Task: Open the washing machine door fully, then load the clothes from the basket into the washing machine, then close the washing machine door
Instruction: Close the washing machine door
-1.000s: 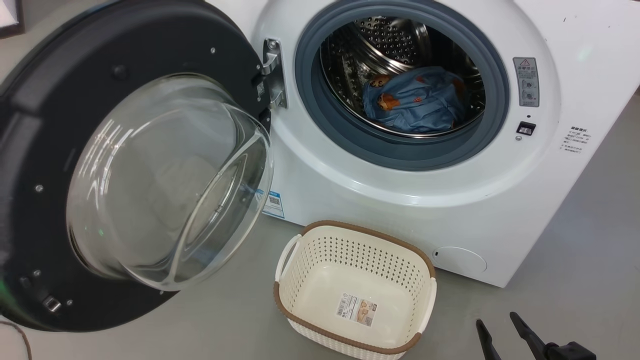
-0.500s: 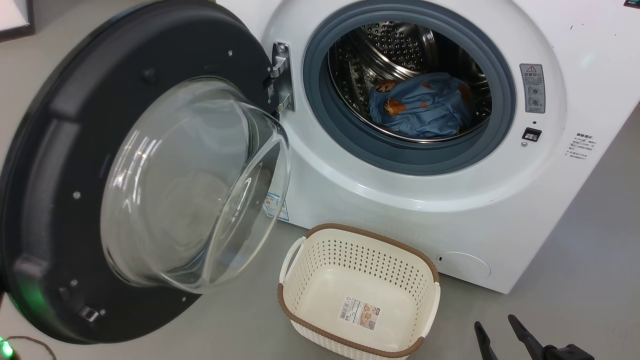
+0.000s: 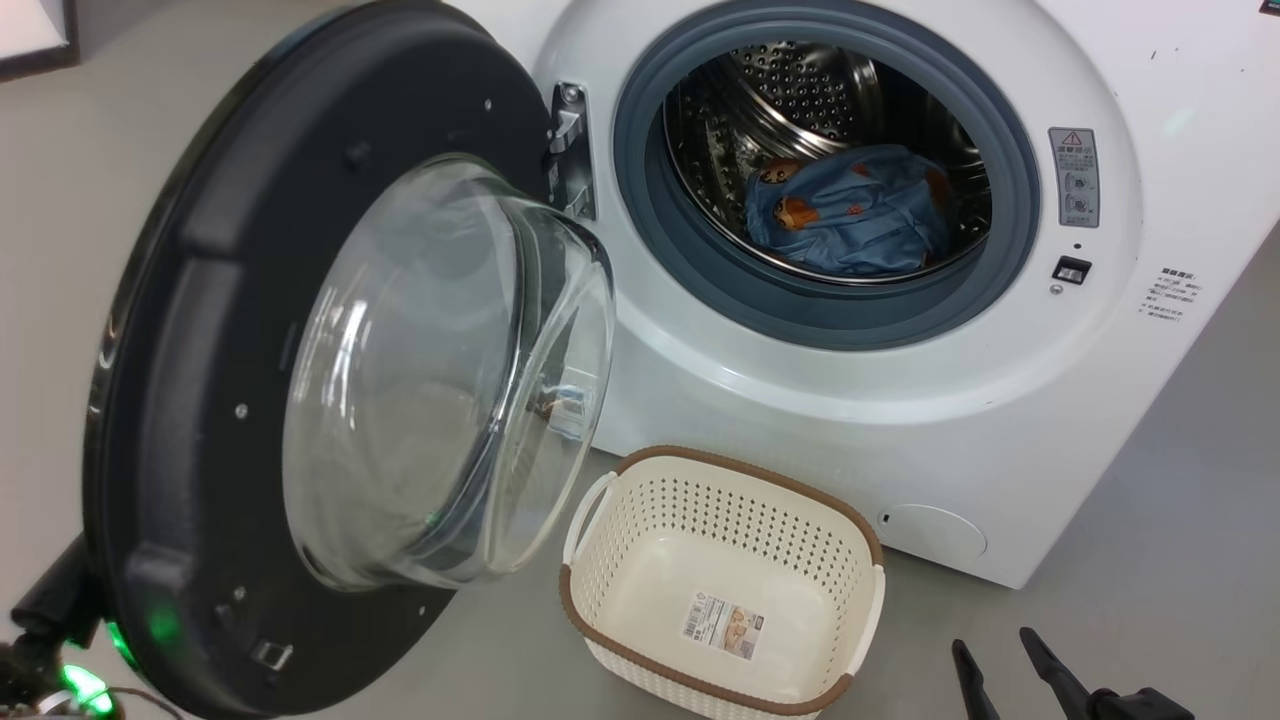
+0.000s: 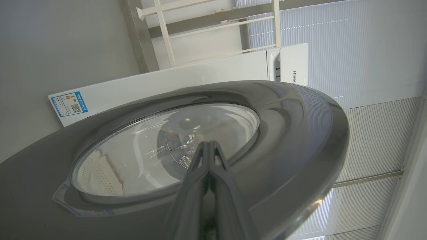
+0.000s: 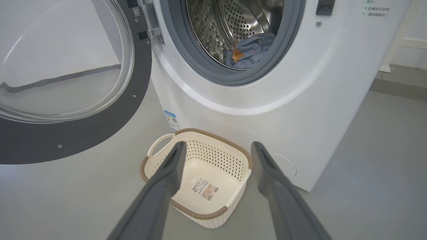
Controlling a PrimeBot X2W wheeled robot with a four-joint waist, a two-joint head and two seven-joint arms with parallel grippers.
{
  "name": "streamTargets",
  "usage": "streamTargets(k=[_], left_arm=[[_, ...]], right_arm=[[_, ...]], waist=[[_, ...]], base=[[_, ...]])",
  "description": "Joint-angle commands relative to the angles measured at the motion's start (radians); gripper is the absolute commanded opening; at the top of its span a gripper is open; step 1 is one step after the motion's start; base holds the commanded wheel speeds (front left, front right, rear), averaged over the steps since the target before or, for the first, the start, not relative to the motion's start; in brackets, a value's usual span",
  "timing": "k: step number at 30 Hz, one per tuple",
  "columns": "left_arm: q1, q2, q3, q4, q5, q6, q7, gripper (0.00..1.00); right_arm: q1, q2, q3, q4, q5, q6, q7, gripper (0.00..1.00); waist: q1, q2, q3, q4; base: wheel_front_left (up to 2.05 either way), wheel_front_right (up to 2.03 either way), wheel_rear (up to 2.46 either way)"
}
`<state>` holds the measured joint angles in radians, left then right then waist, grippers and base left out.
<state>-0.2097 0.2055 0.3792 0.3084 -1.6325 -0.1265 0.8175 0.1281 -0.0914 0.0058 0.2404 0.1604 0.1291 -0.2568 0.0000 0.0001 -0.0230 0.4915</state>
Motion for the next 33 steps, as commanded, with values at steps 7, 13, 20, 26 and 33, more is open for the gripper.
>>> streamTargets(k=[7, 13, 20, 26, 33], left_arm=[[0.040, -0.021, -0.031, -0.184, -0.005, 0.028, 0.047, 0.00], [0.099, -0.069, -0.069, -0.307, -0.002, 0.042, 0.061, 0.00], [0.152, -0.109, -0.116, -0.403, -0.002, 0.054, 0.067, 0.00], [0.178, -0.128, -0.157, -0.457, -0.005, 0.057, 0.067, 0.00], [0.201, -0.142, -0.213, -0.502, -0.003, 0.055, 0.058, 0.00]], right_arm=[[-0.023, 0.007, 0.003, -0.033, -0.007, 0.002, -0.005, 1.00], [-0.022, 0.016, -0.004, -0.034, -0.008, 0.002, -0.005, 1.00], [-0.031, 0.022, -0.009, -0.035, -0.011, 0.002, -0.005, 1.00], [-0.033, 0.023, -0.012, -0.035, -0.011, 0.002, -0.005, 1.00], [-0.031, 0.025, -0.010, -0.035, -0.010, 0.002, -0.005, 1.00]], waist=[[0.0000, -0.0001, 0.010, -0.021], [0.0000, -0.0001, 0.019, -0.045], [0.0000, -0.0001, 0.023, -0.080], [0.0000, -0.0001, 0.021, -0.110], [0.0000, -0.0001, 0.014, -0.151]], base=[[0.00, 0.00, 0.00], [0.00, 0.00, 0.00], [0.00, 0.00, 0.00], [0.00, 0.00, 0.00], [0.00, 0.00, 0.00]])
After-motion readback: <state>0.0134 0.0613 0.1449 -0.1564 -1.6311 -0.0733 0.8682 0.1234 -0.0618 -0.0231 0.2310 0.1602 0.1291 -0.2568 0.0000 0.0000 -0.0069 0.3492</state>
